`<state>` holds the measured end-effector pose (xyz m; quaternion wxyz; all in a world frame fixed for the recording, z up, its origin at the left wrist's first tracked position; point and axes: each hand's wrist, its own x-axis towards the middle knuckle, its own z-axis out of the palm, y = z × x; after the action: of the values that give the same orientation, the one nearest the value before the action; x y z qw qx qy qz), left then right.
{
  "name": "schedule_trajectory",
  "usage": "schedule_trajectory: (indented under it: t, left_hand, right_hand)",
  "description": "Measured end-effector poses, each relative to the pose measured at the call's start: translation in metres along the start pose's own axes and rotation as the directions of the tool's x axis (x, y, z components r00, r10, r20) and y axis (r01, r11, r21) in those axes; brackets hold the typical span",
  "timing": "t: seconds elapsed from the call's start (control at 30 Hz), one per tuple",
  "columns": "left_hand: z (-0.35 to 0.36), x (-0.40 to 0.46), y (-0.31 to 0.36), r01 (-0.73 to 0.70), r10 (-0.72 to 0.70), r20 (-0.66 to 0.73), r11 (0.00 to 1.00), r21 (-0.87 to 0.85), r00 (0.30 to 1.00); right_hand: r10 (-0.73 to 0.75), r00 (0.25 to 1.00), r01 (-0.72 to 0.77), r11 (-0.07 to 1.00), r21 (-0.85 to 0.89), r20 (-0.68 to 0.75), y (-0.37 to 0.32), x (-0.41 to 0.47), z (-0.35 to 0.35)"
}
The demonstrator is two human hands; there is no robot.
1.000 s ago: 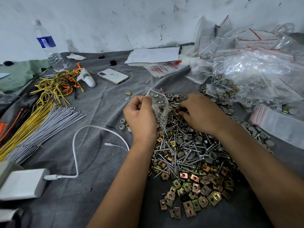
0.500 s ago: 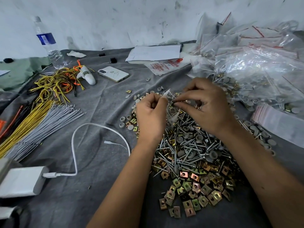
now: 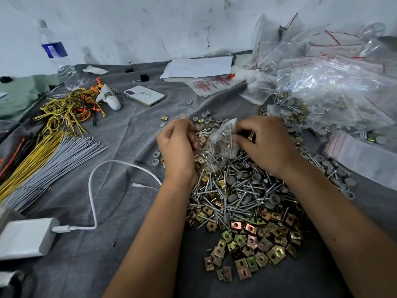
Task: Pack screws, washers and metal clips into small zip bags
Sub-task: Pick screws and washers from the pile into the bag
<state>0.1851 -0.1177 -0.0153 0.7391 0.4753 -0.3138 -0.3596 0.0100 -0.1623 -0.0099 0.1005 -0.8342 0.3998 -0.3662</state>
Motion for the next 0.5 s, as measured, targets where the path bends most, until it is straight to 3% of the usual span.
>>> schedule_trajectory:
  t: [0.1,0.17,0.27,0.5]
  left_hand:
    - [-0.003,0.005,-0.0015,-0.013,-0.012,-0.239,0.995,-0.102,0.971]
    - [-0.0039,0.0072,-0.0037,0.026,-0.067,-0.326,0.991,-0.131,0.943]
    - [-0.0049,0.0074,-0.0057,0.094,-0.113,-0.367,0.993,-0.068,0.923]
    - [-0.0081,0.0079,-0.0087,0.148,-0.069,-0.369,0.971,0.19,0.927]
  right_hand:
    - [0.047,0.999,-0.047,0.999,0.002,-0.009,0.0013,-0.0002,-0.0007]
    - [0.061,0.998,-0.061,0.998,0.003,-0.024,0.002,-0.0006,0.0005]
    - [0.103,0.995,-0.103,0.994,0.039,-0.008,0.0038,-0.0004,0.0014]
    - [0.159,0.987,-0.158,0.984,0.077,-0.005,0.009,0.0005,0.004]
